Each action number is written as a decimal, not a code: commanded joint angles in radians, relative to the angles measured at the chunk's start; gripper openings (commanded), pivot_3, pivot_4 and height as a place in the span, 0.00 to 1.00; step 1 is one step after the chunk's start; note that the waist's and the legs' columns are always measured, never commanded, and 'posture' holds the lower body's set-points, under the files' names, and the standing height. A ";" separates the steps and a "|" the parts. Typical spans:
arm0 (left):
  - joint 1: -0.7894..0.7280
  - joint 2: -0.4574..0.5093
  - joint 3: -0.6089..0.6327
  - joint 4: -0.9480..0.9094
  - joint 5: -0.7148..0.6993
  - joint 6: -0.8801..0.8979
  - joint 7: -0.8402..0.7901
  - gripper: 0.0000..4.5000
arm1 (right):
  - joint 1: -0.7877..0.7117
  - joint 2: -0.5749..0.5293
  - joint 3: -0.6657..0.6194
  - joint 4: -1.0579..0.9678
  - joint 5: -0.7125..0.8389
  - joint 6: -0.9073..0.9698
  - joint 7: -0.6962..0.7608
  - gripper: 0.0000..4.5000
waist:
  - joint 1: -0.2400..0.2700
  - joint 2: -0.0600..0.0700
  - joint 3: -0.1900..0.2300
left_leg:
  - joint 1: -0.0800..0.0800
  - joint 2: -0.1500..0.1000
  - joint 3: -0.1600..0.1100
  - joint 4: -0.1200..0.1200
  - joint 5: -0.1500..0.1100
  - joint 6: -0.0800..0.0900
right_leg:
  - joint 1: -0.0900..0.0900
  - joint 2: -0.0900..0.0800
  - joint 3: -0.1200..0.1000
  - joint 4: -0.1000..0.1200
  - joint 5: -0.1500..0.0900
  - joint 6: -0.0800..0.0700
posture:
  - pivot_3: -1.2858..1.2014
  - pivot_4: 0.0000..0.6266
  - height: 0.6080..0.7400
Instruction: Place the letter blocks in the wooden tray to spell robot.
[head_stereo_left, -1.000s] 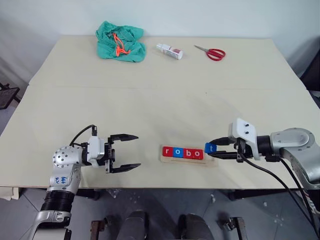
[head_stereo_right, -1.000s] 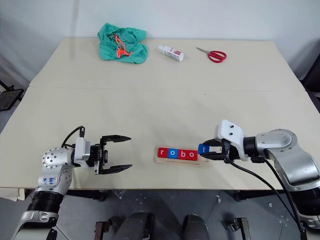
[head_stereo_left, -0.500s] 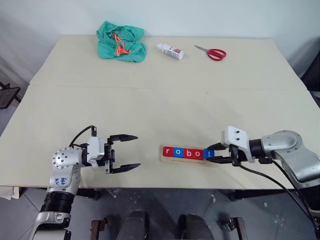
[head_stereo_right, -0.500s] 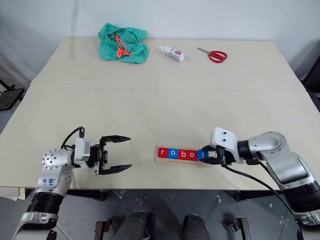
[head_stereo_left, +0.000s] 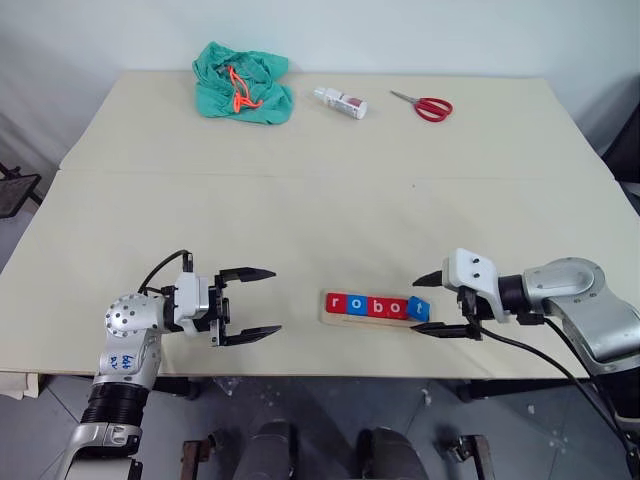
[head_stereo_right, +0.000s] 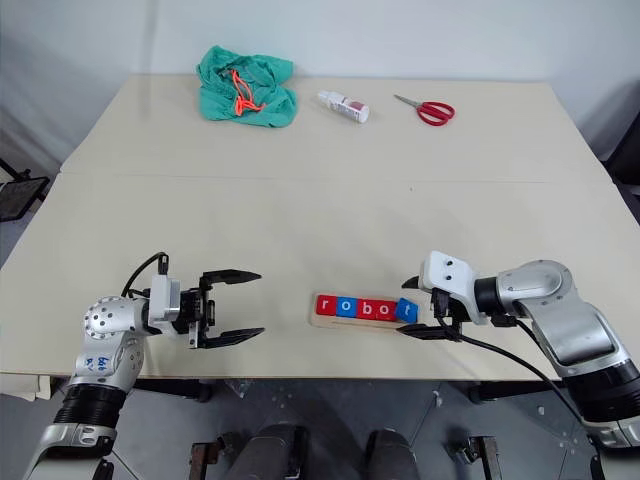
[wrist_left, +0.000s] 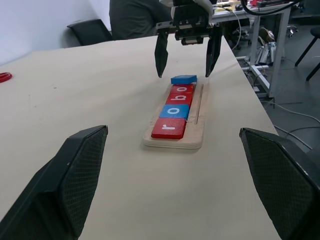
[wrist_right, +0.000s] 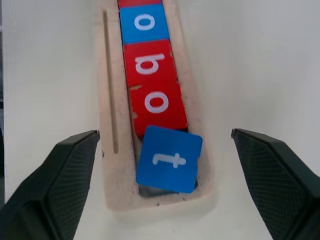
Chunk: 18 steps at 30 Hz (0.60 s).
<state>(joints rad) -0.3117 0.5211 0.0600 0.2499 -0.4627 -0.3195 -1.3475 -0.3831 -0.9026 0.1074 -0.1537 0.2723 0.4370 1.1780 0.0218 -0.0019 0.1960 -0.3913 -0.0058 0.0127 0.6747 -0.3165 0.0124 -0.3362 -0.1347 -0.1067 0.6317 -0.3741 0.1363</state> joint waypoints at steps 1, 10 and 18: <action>-0.018 -0.008 0.004 -0.005 0.001 -0.017 0.005 1.00 | -0.015 0.025 -0.048 -0.029 0.035 0.020 -0.037 0.99 | 0.000 0.000 0.000 | 0.000 0.000 0.000 0.000 0.000 0.000 | 0.000 0.000 0.000 0.000 0.000 0.000 | 0.52 0.24 1.00; -0.016 -0.012 0.004 -0.008 0.003 -0.015 0.006 1.00 | -0.051 0.047 -0.024 -0.015 0.043 0.059 -0.055 0.40 | -0.001 0.000 0.000 | 0.000 0.000 0.000 0.000 0.000 0.000 | 0.000 0.000 0.000 0.000 0.000 0.000 | 0.52 0.24 1.00; -0.008 -0.011 0.007 -0.015 0.005 -0.015 0.014 1.00 | -0.031 0.033 0.002 -0.002 0.024 0.040 -0.031 0.01 | 0.001 0.000 0.000 | 0.000 0.000 0.000 0.000 0.000 0.000 | 0.000 0.000 0.000 0.000 0.000 0.000 | 0.52 0.24 1.00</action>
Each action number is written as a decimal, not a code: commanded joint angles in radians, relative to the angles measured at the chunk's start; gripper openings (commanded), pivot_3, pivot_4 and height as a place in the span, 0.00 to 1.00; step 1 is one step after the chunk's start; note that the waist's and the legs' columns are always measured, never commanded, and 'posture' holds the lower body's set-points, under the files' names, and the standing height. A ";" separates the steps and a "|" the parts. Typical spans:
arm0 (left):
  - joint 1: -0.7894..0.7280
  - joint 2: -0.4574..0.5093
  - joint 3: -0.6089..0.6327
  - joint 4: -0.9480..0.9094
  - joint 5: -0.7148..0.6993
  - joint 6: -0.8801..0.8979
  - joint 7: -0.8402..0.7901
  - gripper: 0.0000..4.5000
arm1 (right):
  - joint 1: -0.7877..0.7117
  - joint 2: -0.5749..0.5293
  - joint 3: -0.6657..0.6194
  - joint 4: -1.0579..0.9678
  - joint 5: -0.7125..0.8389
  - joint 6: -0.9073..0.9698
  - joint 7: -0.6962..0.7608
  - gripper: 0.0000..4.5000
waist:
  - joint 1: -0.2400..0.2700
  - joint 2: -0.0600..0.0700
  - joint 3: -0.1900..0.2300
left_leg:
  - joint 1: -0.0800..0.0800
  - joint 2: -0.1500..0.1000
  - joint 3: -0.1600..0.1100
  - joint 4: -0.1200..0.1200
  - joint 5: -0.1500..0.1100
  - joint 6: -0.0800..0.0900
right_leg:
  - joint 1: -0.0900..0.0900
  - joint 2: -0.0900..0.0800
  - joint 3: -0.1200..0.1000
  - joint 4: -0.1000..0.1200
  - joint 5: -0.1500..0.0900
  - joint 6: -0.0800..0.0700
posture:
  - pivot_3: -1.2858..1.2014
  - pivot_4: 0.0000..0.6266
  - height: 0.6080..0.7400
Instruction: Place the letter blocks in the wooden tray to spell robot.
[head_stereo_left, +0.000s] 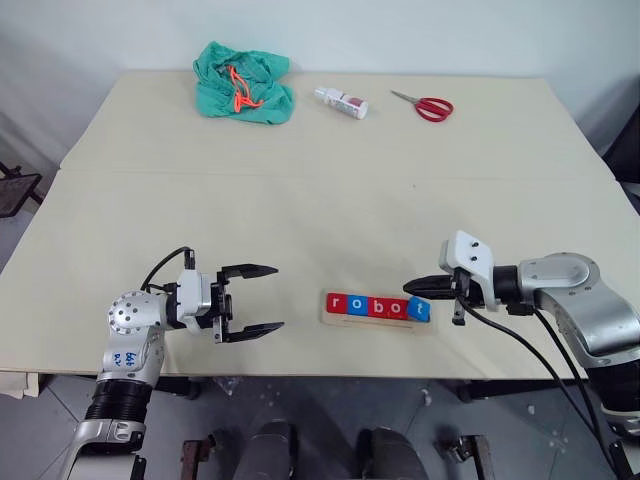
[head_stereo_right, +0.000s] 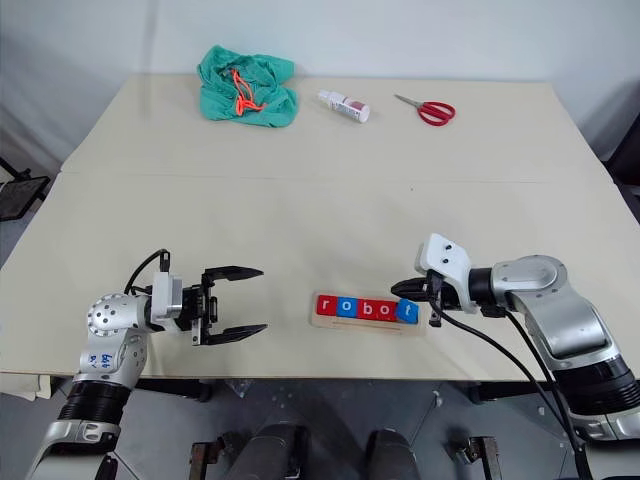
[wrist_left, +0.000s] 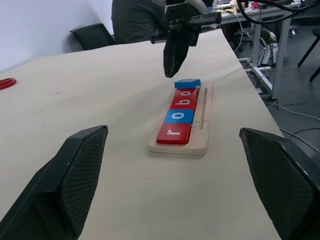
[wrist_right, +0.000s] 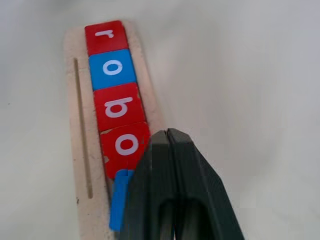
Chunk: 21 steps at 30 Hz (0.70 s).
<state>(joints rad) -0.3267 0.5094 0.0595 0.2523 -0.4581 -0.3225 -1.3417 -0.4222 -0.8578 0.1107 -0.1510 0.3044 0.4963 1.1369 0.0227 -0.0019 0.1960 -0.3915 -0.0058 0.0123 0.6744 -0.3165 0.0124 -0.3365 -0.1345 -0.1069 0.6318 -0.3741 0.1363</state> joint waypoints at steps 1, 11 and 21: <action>0.008 0.000 0.007 -0.019 0.000 -0.012 0.009 1.00 | 0.018 -0.013 0.000 0.002 -0.015 -0.031 0.012 0.01 | -0.001 0.000 0.000 | 0.000 0.000 0.000 0.000 0.000 0.000 | 0.000 0.000 0.000 0.000 0.000 0.000 | 0.52 0.24 1.00; 0.018 0.003 0.008 -0.028 -0.003 -0.014 0.012 1.00 | 0.066 -0.015 -0.013 -0.018 -0.032 -0.070 0.032 0.01 | -0.001 0.000 0.000 | 0.000 0.000 0.000 0.000 0.000 0.000 | 0.000 0.000 0.000 0.000 0.000 0.000 | 0.52 0.24 1.00; 0.014 0.002 0.006 -0.023 -0.001 -0.014 0.013 1.00 | 0.145 -0.090 -0.133 -0.094 0.005 0.041 -0.023 0.01 | 0.006 0.000 0.000 | 0.000 0.000 -0.002 0.000 0.000 0.000 | 0.000 0.000 -0.001 0.000 0.000 0.000 | 0.52 0.24 1.00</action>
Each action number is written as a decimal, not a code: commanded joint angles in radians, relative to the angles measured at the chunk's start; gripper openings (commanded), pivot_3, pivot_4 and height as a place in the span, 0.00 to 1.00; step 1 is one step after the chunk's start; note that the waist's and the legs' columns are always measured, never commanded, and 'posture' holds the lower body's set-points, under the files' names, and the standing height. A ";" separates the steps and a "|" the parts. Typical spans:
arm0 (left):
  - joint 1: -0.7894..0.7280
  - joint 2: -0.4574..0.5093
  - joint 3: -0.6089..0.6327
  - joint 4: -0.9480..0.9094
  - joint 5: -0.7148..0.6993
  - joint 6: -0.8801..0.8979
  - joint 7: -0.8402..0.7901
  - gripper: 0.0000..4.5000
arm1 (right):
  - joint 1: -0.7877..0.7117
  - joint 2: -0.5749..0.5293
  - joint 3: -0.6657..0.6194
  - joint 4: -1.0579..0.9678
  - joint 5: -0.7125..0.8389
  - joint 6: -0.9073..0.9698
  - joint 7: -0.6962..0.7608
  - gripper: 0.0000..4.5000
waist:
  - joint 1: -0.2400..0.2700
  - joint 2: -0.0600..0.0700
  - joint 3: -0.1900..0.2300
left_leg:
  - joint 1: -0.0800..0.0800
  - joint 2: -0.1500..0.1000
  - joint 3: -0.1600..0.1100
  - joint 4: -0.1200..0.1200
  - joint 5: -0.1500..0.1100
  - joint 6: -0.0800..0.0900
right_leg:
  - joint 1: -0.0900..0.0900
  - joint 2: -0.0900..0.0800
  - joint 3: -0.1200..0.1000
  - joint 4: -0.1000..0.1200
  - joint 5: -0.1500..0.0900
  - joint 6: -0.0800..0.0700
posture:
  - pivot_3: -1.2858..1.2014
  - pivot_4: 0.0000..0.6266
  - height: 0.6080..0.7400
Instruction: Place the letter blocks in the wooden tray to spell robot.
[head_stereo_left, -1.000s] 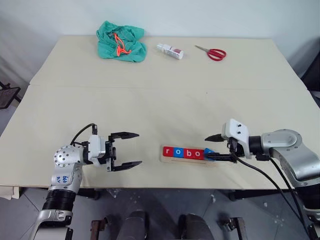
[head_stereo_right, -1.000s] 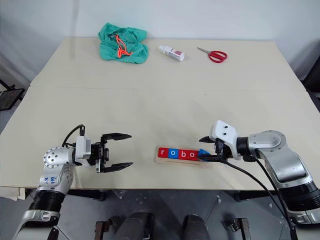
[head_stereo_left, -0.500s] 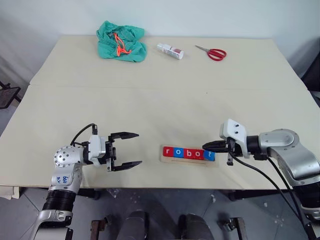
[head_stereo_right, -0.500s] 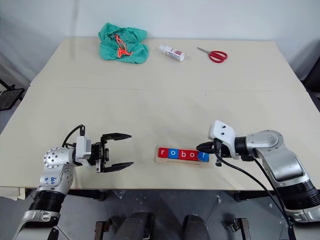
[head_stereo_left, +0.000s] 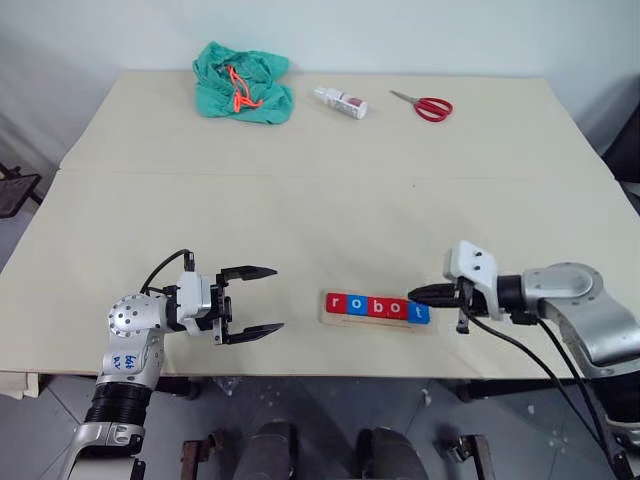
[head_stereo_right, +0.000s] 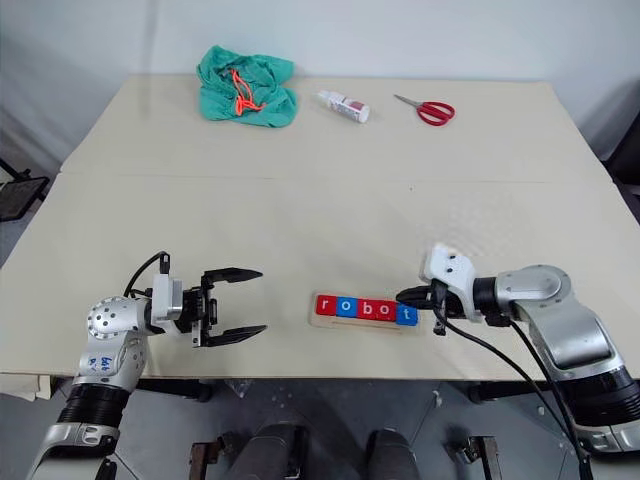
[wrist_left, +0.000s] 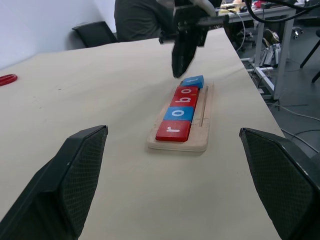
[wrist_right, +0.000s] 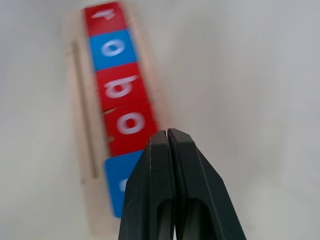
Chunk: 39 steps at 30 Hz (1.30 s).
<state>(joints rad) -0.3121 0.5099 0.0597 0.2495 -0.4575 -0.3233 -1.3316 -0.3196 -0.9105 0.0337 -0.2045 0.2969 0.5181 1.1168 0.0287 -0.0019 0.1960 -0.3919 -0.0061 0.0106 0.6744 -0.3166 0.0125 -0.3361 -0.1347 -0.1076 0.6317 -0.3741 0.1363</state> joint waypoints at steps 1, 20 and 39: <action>-0.001 0.002 0.006 -0.021 -0.002 -0.012 0.003 1.00 | 0.060 -0.046 -0.064 -0.056 0.020 0.028 -0.002 0.01 | 0.000 0.000 0.000 | 0.000 0.000 0.000 0.000 0.000 0.000 | 0.000 0.000 0.000 0.000 0.000 0.000 | 0.52 0.24 1.00; -0.007 0.000 0.001 -0.019 0.000 -0.006 0.002 1.00 | 0.114 -0.065 -0.042 -0.099 0.049 0.045 -0.001 0.01 | -0.005 0.000 0.000 | 0.000 0.000 0.002 0.000 0.000 0.000 | 0.000 0.000 0.001 -0.001 0.000 0.000 | 0.52 0.24 1.00; -0.007 -0.006 -0.002 -0.016 0.001 -0.009 0.005 1.00 | 0.178 -0.105 -0.087 -0.201 0.128 0.115 0.018 0.01 | -0.004 0.000 0.000 | 0.000 0.000 0.001 0.001 0.000 0.000 | 0.001 0.000 0.000 -0.002 0.000 0.000 | 0.52 0.24 1.00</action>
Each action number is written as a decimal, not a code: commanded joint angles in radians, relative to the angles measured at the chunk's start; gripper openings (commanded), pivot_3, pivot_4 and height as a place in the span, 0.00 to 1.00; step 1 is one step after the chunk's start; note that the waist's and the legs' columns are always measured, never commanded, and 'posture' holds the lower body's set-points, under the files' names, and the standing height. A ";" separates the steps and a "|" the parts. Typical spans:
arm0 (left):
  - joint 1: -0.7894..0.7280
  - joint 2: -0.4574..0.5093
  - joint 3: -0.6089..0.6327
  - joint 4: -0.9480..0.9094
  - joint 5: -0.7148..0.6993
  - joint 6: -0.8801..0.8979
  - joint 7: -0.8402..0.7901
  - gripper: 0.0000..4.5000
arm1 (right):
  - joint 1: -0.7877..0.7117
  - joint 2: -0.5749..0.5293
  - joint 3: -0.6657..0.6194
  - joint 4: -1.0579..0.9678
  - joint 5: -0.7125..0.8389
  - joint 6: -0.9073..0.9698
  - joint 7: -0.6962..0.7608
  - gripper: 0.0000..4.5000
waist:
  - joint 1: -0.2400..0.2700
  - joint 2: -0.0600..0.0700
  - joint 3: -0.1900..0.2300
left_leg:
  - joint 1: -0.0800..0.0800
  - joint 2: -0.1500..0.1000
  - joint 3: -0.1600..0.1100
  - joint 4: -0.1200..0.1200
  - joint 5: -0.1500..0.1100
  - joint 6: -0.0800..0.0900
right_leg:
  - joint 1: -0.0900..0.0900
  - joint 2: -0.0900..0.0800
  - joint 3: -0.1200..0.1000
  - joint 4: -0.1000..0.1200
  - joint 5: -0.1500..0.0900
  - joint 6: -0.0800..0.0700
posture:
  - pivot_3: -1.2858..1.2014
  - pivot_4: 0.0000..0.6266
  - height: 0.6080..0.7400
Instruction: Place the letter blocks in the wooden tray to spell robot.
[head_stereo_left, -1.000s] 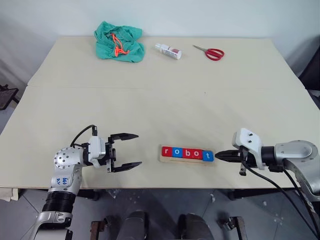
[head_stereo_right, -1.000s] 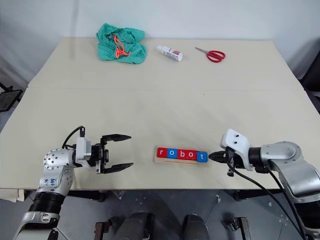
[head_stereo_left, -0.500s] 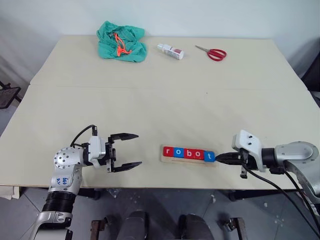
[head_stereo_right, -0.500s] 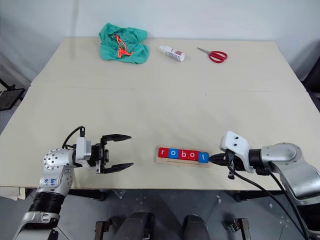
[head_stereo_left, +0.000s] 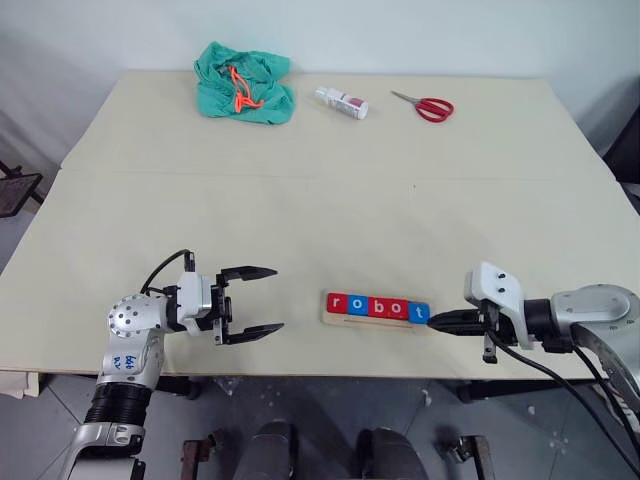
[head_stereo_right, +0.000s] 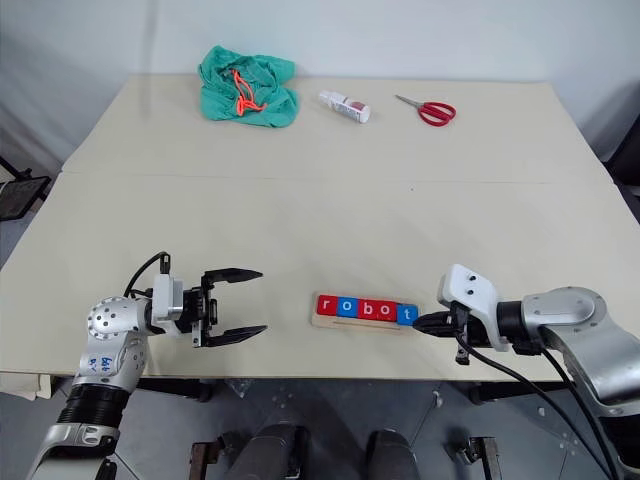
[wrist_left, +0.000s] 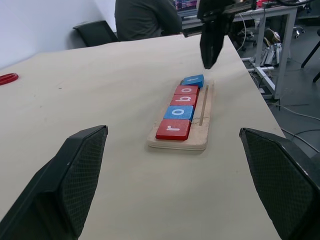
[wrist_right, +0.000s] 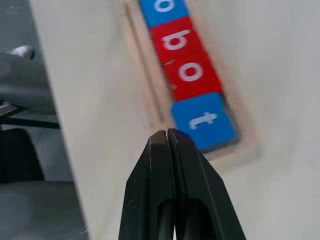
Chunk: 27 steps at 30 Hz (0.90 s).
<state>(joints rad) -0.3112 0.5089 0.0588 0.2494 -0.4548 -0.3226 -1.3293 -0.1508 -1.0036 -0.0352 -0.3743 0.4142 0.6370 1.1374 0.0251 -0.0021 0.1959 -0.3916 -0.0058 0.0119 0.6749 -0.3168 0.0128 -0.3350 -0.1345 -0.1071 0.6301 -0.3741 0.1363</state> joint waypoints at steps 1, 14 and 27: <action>-0.011 -0.007 -0.002 -0.015 0.000 -0.010 0.003 1.00 | 0.005 -0.002 -0.007 -0.022 0.002 -0.008 -0.011 0.01 | -0.001 0.000 0.000 | 0.000 0.000 0.000 0.000 0.000 0.000 | 0.000 0.000 0.000 0.000 0.000 0.000 | 0.52 0.24 1.00; 0.002 0.006 0.008 -0.032 -0.003 -0.002 0.004 1.00 | -0.067 0.045 0.080 0.084 -0.067 -0.077 -0.034 0.01 | -0.002 0.000 0.000 | 0.000 0.000 0.000 0.000 0.000 0.000 | 0.000 0.000 0.000 0.000 0.000 0.000 | 0.52 0.24 1.00; 0.004 0.016 0.015 -0.028 -0.001 0.010 0.019 1.00 | -0.008 0.029 -0.029 0.012 0.002 -0.026 -0.051 0.01 | 0.000 0.000 0.000 | 0.000 0.000 0.000 0.000 0.000 0.000 | 0.000 0.000 0.000 0.000 0.000 0.000 | 0.52 0.24 1.00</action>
<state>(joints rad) -0.3100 0.5131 0.0590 0.2482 -0.4529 -0.3166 -1.3208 -0.1661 -0.9610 -0.0137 -0.3298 0.3935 0.6121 1.0928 0.0249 -0.0021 0.1959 -0.3915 -0.0058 0.0116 0.6747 -0.3168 0.0128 -0.3346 -0.1343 -0.1074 0.6297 -0.3741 0.1363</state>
